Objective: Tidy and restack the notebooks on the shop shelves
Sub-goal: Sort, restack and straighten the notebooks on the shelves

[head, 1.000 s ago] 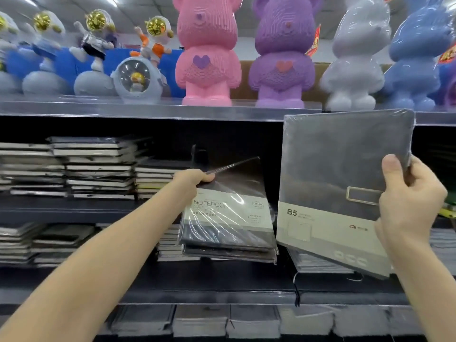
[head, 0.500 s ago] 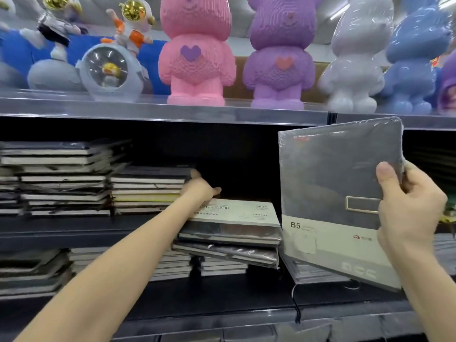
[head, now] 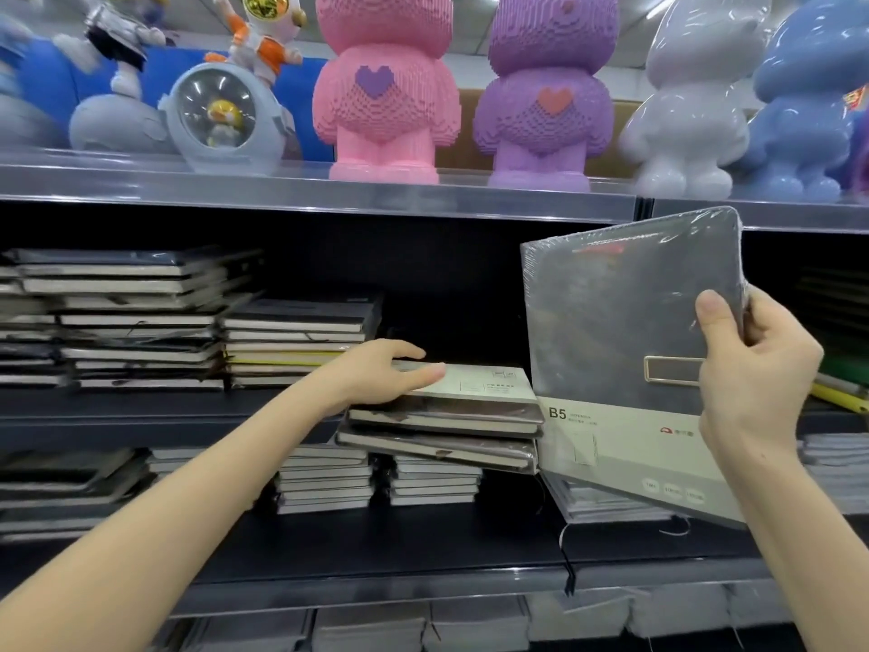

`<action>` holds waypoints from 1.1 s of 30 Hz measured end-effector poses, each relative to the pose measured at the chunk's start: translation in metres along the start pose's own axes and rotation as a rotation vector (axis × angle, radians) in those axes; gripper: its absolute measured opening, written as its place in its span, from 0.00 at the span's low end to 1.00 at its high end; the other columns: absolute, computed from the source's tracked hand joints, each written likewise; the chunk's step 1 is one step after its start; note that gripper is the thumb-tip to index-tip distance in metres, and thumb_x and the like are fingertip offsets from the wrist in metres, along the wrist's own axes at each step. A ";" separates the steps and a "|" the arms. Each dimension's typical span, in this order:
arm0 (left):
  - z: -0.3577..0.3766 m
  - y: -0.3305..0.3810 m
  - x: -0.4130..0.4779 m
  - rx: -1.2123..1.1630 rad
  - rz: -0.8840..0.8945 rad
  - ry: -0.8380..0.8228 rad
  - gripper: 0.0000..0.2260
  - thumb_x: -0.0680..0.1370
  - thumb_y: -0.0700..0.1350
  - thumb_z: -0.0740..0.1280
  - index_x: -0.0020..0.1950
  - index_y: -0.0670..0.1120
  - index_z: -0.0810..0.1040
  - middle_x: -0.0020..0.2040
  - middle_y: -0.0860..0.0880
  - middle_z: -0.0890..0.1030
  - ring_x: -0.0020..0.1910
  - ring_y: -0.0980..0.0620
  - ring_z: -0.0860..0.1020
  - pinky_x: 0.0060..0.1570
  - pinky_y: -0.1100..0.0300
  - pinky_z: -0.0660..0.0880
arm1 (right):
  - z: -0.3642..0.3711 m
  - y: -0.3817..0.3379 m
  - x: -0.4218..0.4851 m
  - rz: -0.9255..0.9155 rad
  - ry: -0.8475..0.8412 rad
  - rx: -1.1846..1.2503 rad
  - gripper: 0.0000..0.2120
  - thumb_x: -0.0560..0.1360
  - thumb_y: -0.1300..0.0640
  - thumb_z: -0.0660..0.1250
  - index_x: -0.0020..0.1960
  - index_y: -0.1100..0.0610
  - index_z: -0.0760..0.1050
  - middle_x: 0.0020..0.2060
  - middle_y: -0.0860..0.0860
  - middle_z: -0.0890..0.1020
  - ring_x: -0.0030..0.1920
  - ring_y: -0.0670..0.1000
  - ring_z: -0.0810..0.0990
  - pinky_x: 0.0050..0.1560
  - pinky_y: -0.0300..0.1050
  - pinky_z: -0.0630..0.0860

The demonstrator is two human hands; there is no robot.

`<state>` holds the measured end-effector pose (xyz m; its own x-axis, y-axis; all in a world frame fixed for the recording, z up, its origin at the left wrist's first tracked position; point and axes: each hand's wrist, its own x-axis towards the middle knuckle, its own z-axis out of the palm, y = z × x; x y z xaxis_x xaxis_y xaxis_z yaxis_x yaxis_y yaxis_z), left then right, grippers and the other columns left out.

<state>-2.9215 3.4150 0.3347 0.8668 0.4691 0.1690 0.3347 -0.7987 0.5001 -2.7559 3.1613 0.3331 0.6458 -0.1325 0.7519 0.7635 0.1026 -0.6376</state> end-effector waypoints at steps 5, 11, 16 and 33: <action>0.019 0.006 -0.041 0.167 0.304 0.141 0.31 0.66 0.72 0.59 0.64 0.59 0.75 0.61 0.62 0.73 0.62 0.62 0.70 0.60 0.64 0.67 | -0.002 -0.002 -0.003 -0.003 -0.011 -0.026 0.10 0.77 0.50 0.63 0.37 0.46 0.71 0.31 0.43 0.75 0.34 0.42 0.71 0.41 0.43 0.68; 0.065 -0.013 -0.019 0.582 0.672 0.467 0.30 0.76 0.69 0.51 0.64 0.51 0.78 0.56 0.49 0.81 0.52 0.48 0.79 0.52 0.56 0.73 | -0.003 0.000 -0.005 0.013 0.006 -0.073 0.09 0.78 0.49 0.62 0.42 0.53 0.74 0.33 0.43 0.76 0.36 0.45 0.73 0.43 0.46 0.70; 0.075 -0.008 0.000 0.588 0.615 0.523 0.31 0.77 0.69 0.48 0.62 0.51 0.79 0.53 0.48 0.82 0.48 0.47 0.81 0.43 0.55 0.78 | -0.002 0.003 -0.009 0.028 0.033 -0.133 0.07 0.78 0.49 0.63 0.44 0.50 0.76 0.34 0.43 0.78 0.38 0.47 0.76 0.48 0.54 0.75; 0.088 0.011 0.058 0.499 0.462 0.592 0.31 0.71 0.69 0.56 0.50 0.46 0.83 0.41 0.48 0.84 0.37 0.46 0.82 0.37 0.54 0.77 | -0.034 0.008 -0.023 0.113 -0.004 -0.042 0.10 0.79 0.55 0.64 0.38 0.49 0.74 0.28 0.40 0.75 0.32 0.42 0.70 0.38 0.41 0.68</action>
<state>-2.8351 3.4006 0.2751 0.6689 0.0678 0.7402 0.2415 -0.9617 -0.1300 -2.7650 3.1322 0.3049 0.7278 -0.1186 0.6755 0.6849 0.0756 -0.7247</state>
